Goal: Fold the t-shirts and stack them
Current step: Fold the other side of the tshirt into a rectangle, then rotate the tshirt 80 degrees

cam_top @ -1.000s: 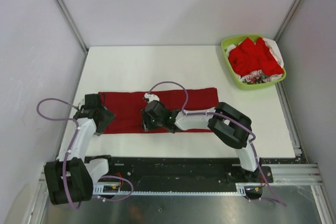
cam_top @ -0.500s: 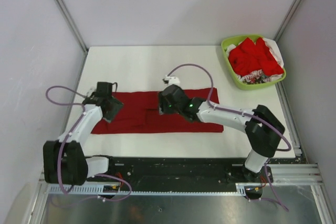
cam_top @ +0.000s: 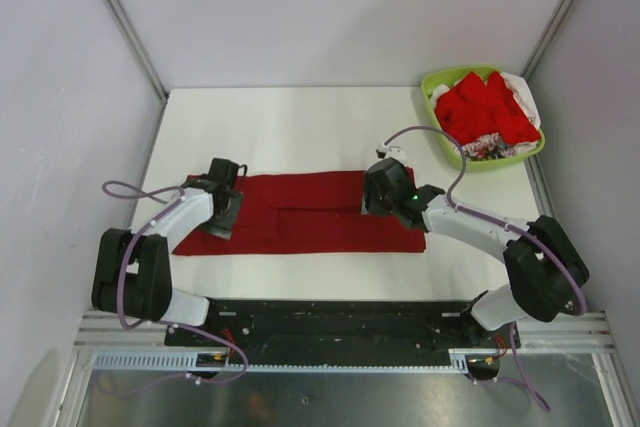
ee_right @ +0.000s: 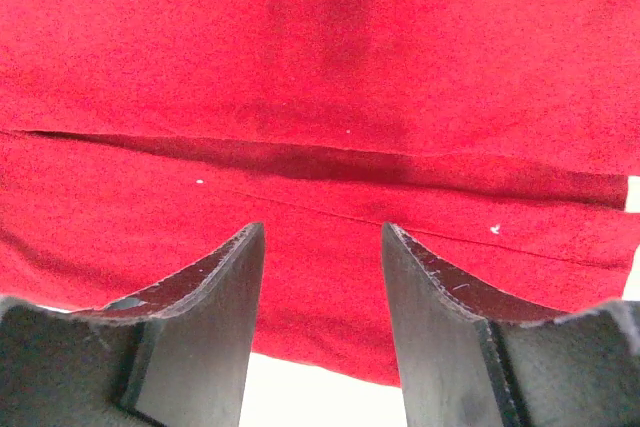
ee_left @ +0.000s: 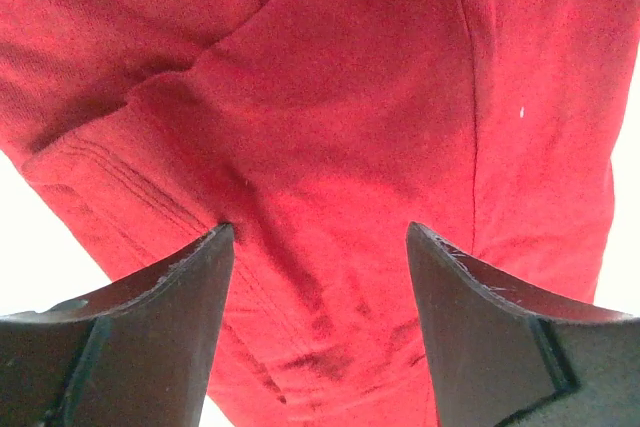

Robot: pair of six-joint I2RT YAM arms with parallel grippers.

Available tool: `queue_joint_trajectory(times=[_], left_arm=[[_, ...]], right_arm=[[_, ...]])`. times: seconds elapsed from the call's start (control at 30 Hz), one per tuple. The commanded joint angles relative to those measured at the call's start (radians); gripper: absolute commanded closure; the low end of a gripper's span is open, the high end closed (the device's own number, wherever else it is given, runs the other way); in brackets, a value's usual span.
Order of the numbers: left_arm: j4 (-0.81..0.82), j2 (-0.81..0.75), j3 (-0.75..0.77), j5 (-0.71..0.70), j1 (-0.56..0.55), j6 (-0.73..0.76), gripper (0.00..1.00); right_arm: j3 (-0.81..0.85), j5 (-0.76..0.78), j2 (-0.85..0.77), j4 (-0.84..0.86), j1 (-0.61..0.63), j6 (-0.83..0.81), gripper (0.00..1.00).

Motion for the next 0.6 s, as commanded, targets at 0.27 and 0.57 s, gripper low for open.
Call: queue_joint_trajectory(times=[0.27,0.57], left_arm=[[-0.012,0.159,0.118,-0.122,0.005,-0.047,0.25],[-0.029,0.248,0.173,-0.168,0.017,0.046,0.25]], right_arm=[[-0.027,-0.026,-0.011,0.054,-0.123,-0.035,0.46],[-0.026,-0.018,0.122,0.169,-0.224,-0.062,0.48]])
